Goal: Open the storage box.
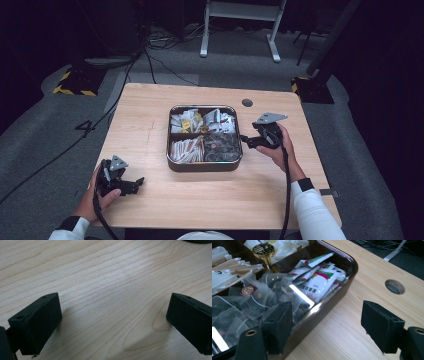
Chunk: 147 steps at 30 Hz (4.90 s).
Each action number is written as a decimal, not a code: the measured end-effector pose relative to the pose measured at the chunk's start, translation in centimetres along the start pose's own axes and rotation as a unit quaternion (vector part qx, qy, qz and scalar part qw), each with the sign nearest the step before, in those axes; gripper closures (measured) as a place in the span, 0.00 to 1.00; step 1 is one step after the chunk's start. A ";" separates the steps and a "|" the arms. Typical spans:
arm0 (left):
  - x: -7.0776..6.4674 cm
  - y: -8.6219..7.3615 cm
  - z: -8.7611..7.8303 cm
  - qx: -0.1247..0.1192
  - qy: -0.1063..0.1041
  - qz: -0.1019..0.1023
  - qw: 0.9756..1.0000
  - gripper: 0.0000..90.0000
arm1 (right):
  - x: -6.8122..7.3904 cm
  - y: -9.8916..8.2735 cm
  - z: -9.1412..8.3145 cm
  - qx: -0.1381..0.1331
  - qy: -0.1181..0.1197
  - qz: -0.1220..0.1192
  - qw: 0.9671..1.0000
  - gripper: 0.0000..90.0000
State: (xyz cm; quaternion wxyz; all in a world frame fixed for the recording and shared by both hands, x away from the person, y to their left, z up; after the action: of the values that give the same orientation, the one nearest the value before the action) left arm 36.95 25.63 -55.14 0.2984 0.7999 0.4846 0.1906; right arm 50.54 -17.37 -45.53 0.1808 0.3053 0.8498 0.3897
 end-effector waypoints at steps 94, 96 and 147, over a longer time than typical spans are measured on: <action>0.1 -0.2 -0.1 0.000 -0.005 0.006 1.000 0.00 | 6.3 6.5 6.8 -0.001 0.085 -0.020 0.996 0.66; 0.1 -0.2 -0.1 0.000 -0.005 0.005 1.000 0.00 | 6.1 6.6 6.5 -0.004 0.087 -0.016 0.996 0.66; 0.2 -0.2 -0.2 0.000 -0.006 0.007 1.000 0.00 | 0.7 4.2 -1.0 -0.020 0.036 0.005 0.999 0.66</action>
State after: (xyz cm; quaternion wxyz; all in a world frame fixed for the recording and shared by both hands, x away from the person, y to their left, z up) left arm 36.78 25.93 -55.15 0.3003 0.8046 0.4766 0.1880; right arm 51.01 -15.36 -41.71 0.1542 0.2917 0.8464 0.4179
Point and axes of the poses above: each handheld gripper's, and its own axes: z roughly forward along the jaws, y roughly out of its top, x roughly to its left, the point moved 6 cm from there along z, roughly forward along the jaws, and after that the axes turned 3 degrees about y, right-handed, at the moved point
